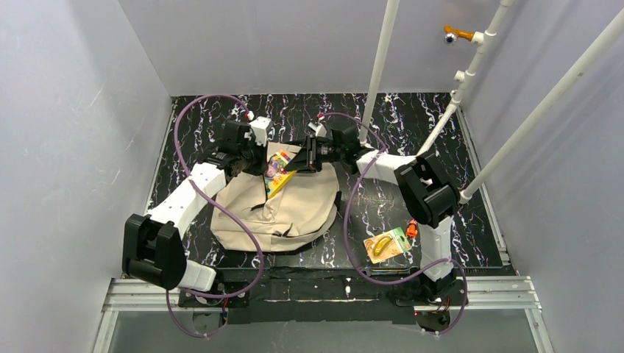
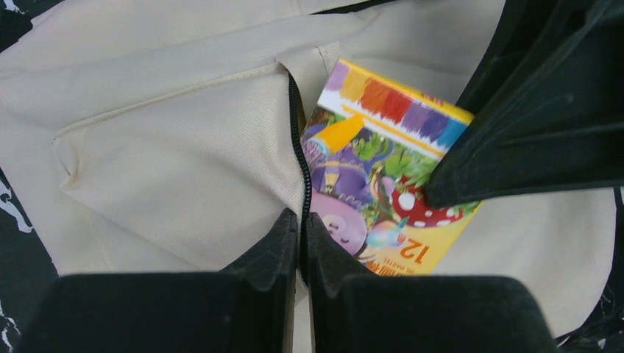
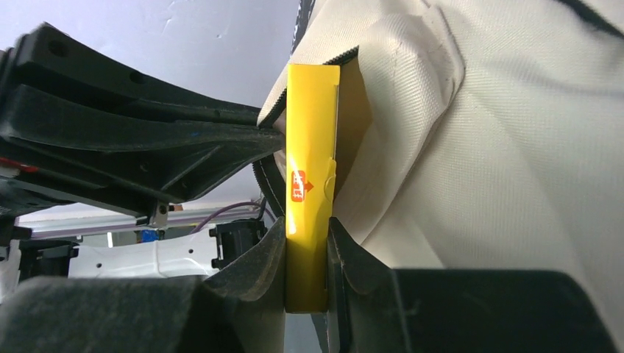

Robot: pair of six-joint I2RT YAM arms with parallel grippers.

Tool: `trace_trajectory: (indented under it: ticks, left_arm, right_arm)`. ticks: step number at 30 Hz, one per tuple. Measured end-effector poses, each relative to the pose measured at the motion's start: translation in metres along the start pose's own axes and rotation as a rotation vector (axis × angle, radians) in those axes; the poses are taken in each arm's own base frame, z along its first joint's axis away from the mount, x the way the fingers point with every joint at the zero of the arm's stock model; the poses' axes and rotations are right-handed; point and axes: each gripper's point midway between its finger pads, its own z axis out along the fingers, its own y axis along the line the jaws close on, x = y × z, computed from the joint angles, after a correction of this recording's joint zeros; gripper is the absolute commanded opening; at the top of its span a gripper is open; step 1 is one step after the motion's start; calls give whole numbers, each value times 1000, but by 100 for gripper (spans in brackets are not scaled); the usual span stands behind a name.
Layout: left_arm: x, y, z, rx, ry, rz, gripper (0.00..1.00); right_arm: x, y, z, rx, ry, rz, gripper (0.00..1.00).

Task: Pack the student bag
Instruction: Place the stationery in the student bag.

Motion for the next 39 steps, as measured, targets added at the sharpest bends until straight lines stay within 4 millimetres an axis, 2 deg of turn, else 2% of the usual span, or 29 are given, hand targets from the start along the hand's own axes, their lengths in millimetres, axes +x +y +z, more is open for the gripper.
trace_trajectory:
  ticks: [8,12,24,27,33,39]
  left_arm:
    - [3,1,4,-26,39,-79,0]
    - [3,3,4,-32,39,-69,0]
    - [7,4,2,-38,61,-38,0]
    - [8,6,1,-35,67,0,0]
    - [7,14,1,-31,57,30,0]
    - [5,15,2,-38,25,57,0]
  right_arm:
    - [17,-20,25,6,77,96,2]
    - [14,-20,32,-9,120,102,5]
    - [26,-17,40,3,150,91,5]
    - [24,-11,50,-20,165,89,12]
    - [12,-16,78,-95,173,169,11]
    - [19,-23,78,-95,142,229,18]
